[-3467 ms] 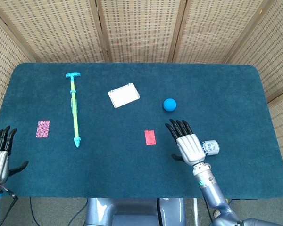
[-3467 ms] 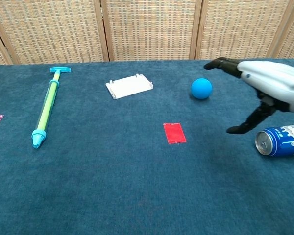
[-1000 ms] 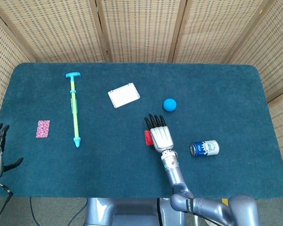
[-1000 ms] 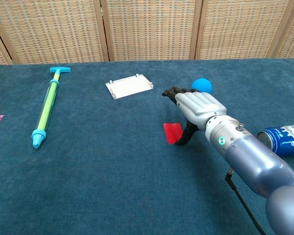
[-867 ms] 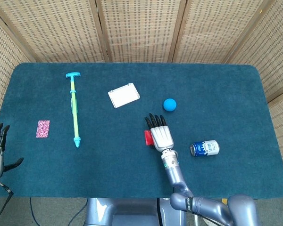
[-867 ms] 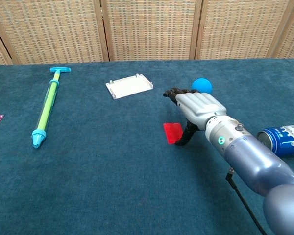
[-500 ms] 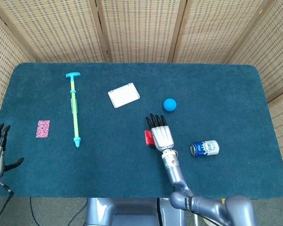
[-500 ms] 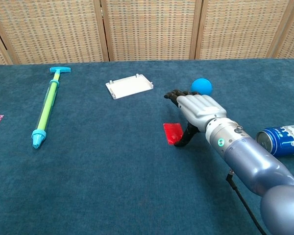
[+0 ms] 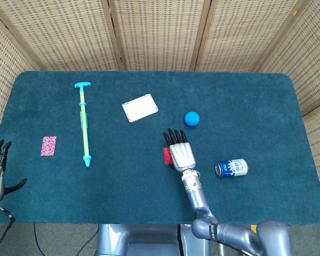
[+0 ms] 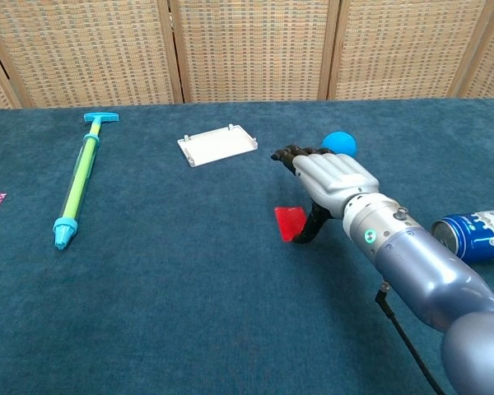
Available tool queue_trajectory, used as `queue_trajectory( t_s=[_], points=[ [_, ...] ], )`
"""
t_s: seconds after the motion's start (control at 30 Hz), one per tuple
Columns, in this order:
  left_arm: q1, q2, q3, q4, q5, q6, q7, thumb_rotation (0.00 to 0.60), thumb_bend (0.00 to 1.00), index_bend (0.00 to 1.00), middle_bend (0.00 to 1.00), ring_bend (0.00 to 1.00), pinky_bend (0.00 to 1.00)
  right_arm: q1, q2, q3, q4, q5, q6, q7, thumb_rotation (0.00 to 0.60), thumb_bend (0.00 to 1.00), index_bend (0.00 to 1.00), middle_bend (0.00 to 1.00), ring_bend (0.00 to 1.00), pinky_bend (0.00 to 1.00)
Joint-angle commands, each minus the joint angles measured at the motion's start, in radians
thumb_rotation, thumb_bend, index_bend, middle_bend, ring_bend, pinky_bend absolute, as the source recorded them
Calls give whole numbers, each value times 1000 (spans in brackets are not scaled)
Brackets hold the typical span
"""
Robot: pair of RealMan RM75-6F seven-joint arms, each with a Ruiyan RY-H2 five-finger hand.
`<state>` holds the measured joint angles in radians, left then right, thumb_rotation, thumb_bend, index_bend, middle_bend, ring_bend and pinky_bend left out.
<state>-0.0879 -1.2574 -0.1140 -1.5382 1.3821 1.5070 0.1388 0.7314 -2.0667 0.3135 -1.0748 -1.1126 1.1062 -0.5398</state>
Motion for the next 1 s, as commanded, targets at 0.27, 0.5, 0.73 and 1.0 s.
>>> queue_trajectory(
  t_s=[0.27, 0.5, 0.73, 1.0],
  points=[
    [-2, -1, 4, 1, 4, -2, 1, 600, 95, 0, 0, 0, 55, -13, 3, -15, -28, 21, 2, -34, 600, 139, 43, 0, 0, 0],
    [-1, -1, 3, 0, 5, 2, 0, 600, 95, 0, 0, 0, 55, -4, -16, -21, 20, 28, -21, -33, 600, 246, 47, 0, 0, 0],
    [-2, -3, 2, 5, 5, 3, -4, 600, 95, 0, 0, 0, 55, 21, -47, -18, 107, 2, -30, -3, 600, 518, 71, 0, 0, 0],
    [-1, -4, 5, 2, 14, 7, -4, 600, 95, 0, 0, 0, 55, 19, -27, -17, 96, -58, 41, 18, 600, 617, 86, 0, 0, 0]
  ],
)
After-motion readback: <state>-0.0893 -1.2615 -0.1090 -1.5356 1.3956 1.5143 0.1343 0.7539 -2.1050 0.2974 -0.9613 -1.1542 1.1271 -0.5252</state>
